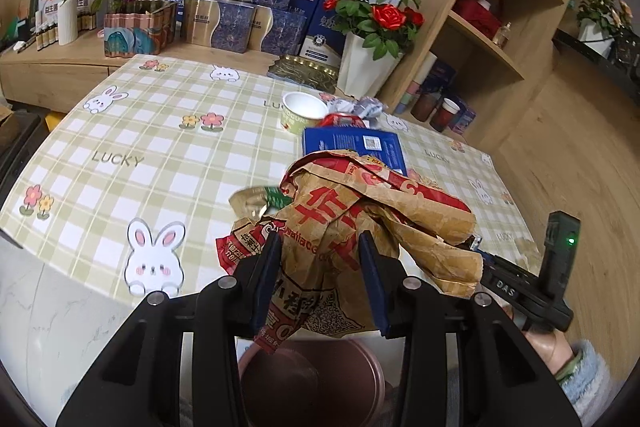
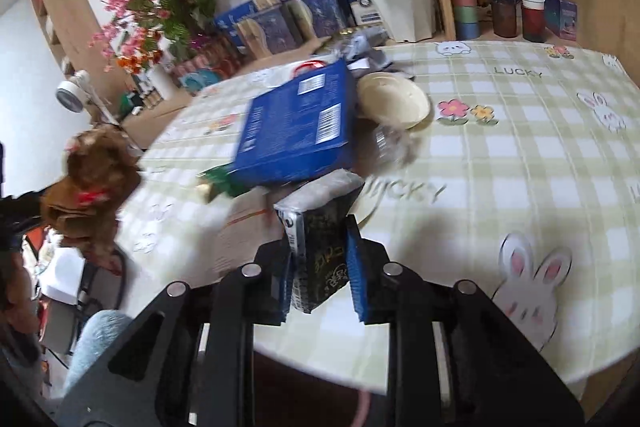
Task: Collect trash
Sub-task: 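Lower both held items over the trash bin and open both tools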
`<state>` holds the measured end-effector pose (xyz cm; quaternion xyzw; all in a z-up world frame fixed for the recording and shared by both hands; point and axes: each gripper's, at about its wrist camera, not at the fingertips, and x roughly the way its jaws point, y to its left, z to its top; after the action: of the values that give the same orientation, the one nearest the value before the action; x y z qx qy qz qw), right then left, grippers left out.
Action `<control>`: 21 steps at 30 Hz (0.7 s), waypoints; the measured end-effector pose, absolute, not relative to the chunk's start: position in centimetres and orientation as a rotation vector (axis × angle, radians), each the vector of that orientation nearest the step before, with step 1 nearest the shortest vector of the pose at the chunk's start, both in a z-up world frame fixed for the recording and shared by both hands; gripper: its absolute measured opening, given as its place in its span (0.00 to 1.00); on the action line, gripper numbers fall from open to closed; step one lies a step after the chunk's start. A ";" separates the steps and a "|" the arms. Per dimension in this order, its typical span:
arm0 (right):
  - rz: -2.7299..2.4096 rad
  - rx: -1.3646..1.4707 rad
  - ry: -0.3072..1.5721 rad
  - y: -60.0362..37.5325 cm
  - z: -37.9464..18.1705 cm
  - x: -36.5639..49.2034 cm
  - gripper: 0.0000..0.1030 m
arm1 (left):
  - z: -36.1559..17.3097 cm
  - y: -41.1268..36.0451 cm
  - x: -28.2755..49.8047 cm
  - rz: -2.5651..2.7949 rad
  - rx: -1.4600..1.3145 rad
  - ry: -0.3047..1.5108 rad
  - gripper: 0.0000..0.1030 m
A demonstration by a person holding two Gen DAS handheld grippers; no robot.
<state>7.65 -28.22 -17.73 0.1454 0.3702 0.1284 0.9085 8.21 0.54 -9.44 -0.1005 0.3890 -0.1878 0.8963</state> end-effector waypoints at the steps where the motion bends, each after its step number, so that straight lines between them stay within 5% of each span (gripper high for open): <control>1: 0.270 0.300 0.762 -27.8 -17.6 6.9 0.25 | -9.6 0.6 7.6 -0.390 -0.209 0.806 0.38; 18: 0.332 0.255 0.901 -20.8 -22.8 -3.3 0.25 | -12.4 2.4 -1.6 -0.390 -0.196 0.816 0.38; 21: 0.331 0.236 0.906 -20.2 -22.8 -3.6 0.31 | -12.7 2.8 -2.1 -0.380 -0.202 0.821 0.38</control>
<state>-3.57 -20.15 -22.82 0.1132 0.4348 0.1589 0.8791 -2.08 2.75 -12.72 -0.0973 0.3961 -0.1835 0.8944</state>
